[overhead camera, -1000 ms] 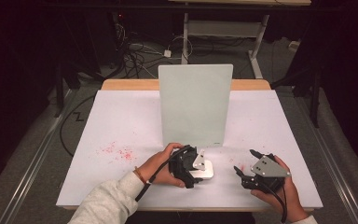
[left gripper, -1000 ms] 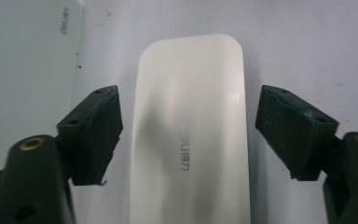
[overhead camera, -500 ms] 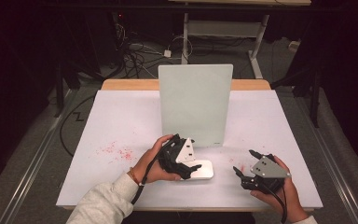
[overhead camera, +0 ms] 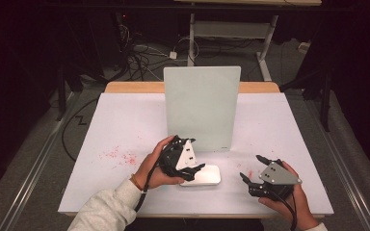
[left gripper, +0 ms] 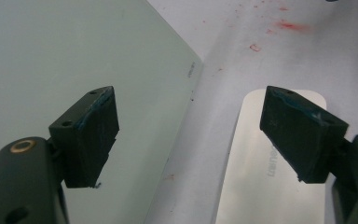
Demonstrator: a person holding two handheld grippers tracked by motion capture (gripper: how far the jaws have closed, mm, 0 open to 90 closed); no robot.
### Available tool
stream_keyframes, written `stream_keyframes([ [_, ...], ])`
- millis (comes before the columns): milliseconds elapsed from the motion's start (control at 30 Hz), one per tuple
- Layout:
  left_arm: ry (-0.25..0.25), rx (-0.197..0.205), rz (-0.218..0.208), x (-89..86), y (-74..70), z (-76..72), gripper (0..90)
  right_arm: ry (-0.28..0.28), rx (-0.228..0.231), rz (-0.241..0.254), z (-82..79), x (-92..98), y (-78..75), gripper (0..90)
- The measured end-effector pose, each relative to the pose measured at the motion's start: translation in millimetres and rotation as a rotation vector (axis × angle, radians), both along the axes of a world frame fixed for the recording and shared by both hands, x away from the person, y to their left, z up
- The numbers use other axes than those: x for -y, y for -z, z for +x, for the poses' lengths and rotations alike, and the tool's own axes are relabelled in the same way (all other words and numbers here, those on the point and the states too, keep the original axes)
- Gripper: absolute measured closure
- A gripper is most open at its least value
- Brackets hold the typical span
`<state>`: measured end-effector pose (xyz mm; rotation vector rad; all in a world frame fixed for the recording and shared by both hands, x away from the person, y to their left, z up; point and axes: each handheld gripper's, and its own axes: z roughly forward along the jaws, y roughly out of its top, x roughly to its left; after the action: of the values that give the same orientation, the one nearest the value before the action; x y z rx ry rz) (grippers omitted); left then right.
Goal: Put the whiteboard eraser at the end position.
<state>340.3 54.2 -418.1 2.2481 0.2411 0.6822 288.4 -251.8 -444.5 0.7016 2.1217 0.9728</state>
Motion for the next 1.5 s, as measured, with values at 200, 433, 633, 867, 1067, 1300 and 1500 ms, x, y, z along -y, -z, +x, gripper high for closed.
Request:
stream_keyframes([
  [200, -0.026, 0.026, -0.020, -10.2, -5.1, -0.7, 19.1, -0.001, 0.001, 0.002, -0.8, -0.9, -0.3, 25.0],
  [433, -0.061, 0.049, -0.037, -23.6, -9.4, -1.4, 19.1, -0.003, 0.003, 0.001, -1.4, -1.7, -0.6, 25.0],
  [633, -0.102, 0.077, -0.049, -33.7, -9.4, -5.5, 18.3, -0.001, 0.004, 0.003, -1.6, -1.6, -0.8, 25.0],
  [867, -0.128, 0.092, -0.053, -45.5, -9.3, -10.0, 18.2, -0.002, 0.004, 0.001, -1.8, -2.0, -1.0, 25.0],
  [1067, -0.152, 0.107, -0.059, -54.9, -9.3, -14.8, 18.2, -0.001, 0.007, 0.003, -2.0, -2.0, -1.5, 25.0],
  [1300, -0.178, 0.121, -0.064, -65.4, -9.4, -19.9, 18.0, 0.000, 0.010, 0.003, -2.2, -2.0, -2.2, 25.0],
  [1500, -0.197, 0.129, -0.063, -74.6, -6.9, -23.4, 18.0, 0.004, 0.016, 0.005, -2.1, -1.6, -2.9, 25.0],
])
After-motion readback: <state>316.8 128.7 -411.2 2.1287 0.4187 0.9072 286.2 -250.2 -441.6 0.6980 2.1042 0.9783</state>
